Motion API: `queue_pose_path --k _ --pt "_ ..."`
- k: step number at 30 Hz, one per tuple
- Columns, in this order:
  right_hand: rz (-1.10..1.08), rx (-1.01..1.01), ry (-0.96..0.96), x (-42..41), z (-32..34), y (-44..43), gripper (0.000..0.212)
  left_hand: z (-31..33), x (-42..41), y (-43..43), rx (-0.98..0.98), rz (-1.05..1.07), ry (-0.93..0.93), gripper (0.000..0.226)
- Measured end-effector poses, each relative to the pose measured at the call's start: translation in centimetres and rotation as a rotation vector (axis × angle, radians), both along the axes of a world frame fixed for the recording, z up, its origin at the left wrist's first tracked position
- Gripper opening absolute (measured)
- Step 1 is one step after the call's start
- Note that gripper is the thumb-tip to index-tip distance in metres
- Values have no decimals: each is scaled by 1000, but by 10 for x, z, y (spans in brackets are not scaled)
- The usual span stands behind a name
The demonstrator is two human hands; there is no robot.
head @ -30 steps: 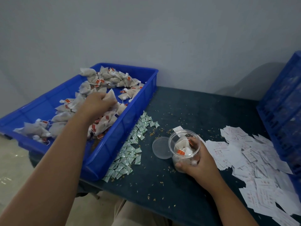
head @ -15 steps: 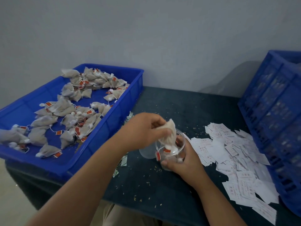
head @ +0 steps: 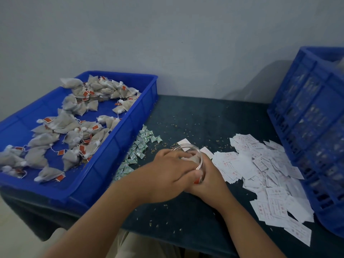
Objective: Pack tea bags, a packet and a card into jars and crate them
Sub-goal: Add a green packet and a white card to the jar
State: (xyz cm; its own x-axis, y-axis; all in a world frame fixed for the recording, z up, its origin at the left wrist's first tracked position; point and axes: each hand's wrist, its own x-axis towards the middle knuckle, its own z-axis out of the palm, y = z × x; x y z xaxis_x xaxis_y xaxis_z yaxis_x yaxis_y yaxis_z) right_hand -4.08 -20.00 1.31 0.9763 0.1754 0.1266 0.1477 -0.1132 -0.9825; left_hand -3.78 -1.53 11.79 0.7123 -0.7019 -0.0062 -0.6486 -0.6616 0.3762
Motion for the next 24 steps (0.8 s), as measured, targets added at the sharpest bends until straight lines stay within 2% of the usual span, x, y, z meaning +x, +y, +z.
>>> queue_pose_path --k 2,4,5,6,7,10,11,12,17,22,24 --pt "-7 10 14 0 0 -1 66 -3 -2 -1 -176 45 -56 34" --pt "-33 24 24 -1 1 -1 69 -8 3 6 -448 276 -117 33" --pt "-46 21 25 -2 2 -1 72 -12 9 14 -537 427 -153 29" --pt "-49 28 35 -3 4 -1 75 -17 18 25 -540 563 -177 22" --pt "-47 30 40 -4 5 -1 75 -23 27 40 -424 670 -173 16" --pt "-45 39 50 -5 6 0 75 -48 44 74 268 791 -25 24" --pt "-46 36 50 -5 6 0 76 -57 45 80 357 796 -17 24" --pt "-45 34 47 -5 7 0 76 -65 45 82 340 802 -41 20" --pt "-44 46 37 -5 7 1 82 -81 41 86 -21 888 -153 7" --pt "-51 59 26 -5 7 3 79 -69 41 85 -279 944 -159 7" --pt "-54 64 24 -5 7 3 78 -56 40 80 -380 969 -169 15"
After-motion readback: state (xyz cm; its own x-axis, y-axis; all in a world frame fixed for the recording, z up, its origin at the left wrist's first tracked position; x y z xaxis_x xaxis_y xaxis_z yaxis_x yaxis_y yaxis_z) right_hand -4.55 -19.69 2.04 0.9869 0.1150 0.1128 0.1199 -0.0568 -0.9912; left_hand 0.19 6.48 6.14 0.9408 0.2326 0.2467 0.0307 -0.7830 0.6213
